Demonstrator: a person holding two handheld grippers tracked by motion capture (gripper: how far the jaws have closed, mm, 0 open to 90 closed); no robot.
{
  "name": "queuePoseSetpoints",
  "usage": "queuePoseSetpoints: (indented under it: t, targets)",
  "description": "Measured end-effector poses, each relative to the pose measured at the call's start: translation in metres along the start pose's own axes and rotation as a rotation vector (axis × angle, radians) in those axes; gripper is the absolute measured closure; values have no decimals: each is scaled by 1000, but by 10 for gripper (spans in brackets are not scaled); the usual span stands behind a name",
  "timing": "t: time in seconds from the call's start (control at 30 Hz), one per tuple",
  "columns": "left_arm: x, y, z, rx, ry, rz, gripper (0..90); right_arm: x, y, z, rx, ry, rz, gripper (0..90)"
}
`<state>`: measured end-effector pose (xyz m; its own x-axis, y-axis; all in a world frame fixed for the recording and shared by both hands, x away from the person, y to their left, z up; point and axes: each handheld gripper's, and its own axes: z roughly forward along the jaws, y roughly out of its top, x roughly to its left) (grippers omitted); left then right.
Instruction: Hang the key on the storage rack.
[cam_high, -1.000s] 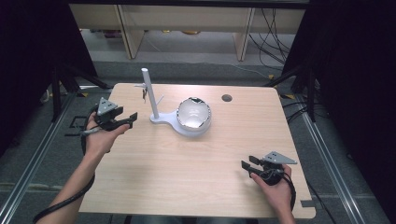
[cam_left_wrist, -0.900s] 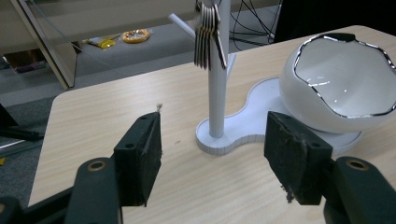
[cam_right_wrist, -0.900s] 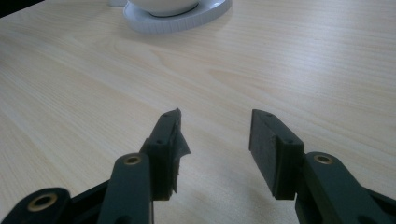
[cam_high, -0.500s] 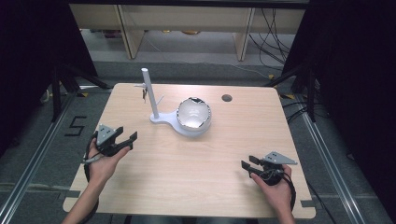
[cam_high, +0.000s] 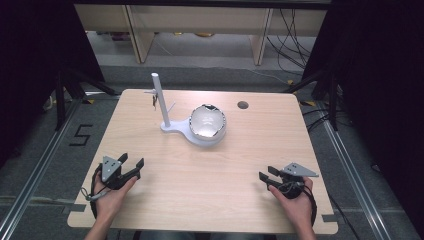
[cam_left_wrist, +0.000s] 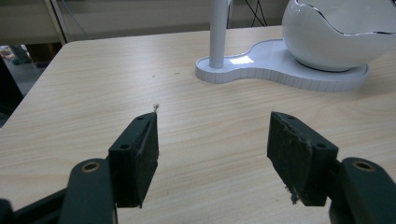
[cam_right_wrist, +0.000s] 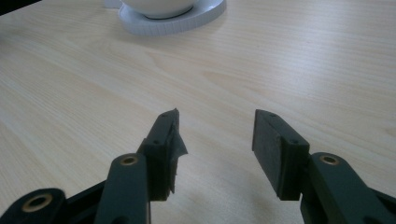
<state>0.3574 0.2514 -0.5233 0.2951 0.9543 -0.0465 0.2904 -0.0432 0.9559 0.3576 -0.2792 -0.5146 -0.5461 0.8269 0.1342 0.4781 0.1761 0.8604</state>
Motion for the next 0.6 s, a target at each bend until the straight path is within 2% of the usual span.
queuePoseSetpoints:
  t: [0.03,0.07,0.1,0.17,0.2,0.23,0.27,0.33,0.43,0.5,0.6]
  targets:
    - [-1,-1,0,-7,-2,-5,334,0,0,0,0,-11,3,519]
    - [-1,-1,-1,-28,-4,2,333,0,-1,1,-8,1,9,519]
    - [-2,-2,-3,-37,0,10,333,2,-1,-2,-5,2,43,519]
    - [-4,-2,-4,-41,1,29,329,-1,-1,-1,-24,-9,6,516]
    - [-5,-2,-4,-42,1,30,327,1,-1,-2,-25,-10,25,515]
    - [-5,-2,-4,-48,-1,36,328,-1,-1,-2,-32,-20,4,514]
    - [-5,-2,-4,-43,2,37,330,1,-1,-3,-26,-19,36,514]
    - [-4,-2,-4,-42,3,25,329,3,-1,-5,-13,-13,47,513]
    - [-3,-2,-4,-39,1,10,332,3,-1,-3,-19,-14,48,506]
    - [-2,-2,-3,-40,-4,6,338,-1,0,-3,-30,-19,13,499]
    - [-2,-2,-1,-35,-20,13,343,-2,-1,-2,-18,-22,38,493]
